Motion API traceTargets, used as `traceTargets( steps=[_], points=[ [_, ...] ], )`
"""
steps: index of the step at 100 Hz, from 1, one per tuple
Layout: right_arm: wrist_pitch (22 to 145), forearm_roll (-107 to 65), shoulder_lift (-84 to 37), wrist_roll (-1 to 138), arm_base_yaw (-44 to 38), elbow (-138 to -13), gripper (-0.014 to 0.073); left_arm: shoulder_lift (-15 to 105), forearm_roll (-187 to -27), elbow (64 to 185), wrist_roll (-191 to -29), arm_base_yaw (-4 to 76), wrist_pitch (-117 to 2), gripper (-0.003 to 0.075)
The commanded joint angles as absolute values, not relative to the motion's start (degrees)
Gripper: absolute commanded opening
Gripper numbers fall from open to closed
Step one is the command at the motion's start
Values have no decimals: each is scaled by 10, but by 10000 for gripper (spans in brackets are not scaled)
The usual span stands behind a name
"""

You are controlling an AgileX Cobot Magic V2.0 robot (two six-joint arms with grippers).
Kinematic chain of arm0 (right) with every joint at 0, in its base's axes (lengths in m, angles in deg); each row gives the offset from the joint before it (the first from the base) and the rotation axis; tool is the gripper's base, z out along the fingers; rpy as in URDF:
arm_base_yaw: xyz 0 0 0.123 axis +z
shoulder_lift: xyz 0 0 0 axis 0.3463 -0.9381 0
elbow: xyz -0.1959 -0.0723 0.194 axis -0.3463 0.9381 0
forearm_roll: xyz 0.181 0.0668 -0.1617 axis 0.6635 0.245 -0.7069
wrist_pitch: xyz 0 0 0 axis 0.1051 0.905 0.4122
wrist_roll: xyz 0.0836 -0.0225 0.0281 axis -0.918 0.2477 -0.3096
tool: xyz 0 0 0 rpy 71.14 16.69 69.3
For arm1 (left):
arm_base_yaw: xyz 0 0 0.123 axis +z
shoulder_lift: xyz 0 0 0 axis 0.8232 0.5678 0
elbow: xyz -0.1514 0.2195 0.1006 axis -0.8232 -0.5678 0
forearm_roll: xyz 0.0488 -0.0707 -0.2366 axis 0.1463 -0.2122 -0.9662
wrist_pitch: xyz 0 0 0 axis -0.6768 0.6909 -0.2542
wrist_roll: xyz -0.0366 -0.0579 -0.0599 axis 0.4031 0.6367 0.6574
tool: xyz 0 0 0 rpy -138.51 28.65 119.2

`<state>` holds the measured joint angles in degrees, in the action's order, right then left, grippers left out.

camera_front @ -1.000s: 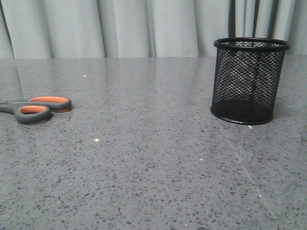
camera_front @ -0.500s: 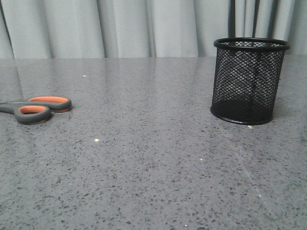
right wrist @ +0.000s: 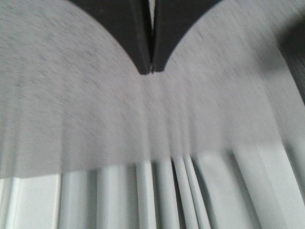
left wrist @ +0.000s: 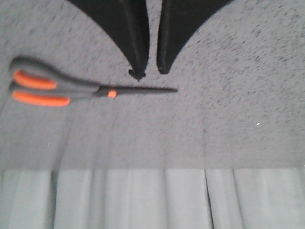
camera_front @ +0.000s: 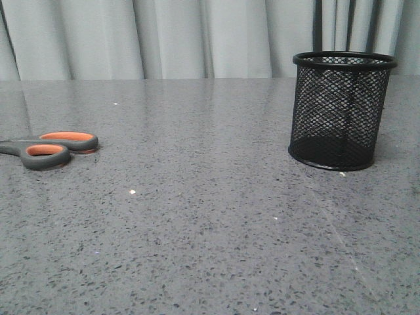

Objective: Put scissors into bucket

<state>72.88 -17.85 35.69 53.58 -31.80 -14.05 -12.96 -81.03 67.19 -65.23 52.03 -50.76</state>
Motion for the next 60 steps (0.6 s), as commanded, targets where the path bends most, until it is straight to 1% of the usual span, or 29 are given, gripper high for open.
traceTargets(
  steps=[1,9,24,37,42,46,54,60],
  points=[
    [630,-31,370,536,-322,-137,-45,-146,-903,649,-647,522,-414,22],
    [616,53,370,536,-322,-137,-45,-146,-981,649,-647,522,-376,22],
    [617,88,370,536,-322,-137,-45,-146,-1115,649,-647,522,-352,22],
    [599,95,370,536,-322,-145,-45,-146,-1149,657,-647,522,-354,22],
    [608,95,370,536,-322,-153,-45,-146,-1148,670,-647,522,-377,22],
    [627,91,370,536,-321,-167,-45,-142,-1142,689,-649,522,-418,20],
    [693,46,360,537,-314,-202,-45,-121,-1104,738,-654,522,-524,14],
    [743,-5,345,541,-307,-235,-45,-93,-1056,773,-657,522,-578,13]
  ],
)
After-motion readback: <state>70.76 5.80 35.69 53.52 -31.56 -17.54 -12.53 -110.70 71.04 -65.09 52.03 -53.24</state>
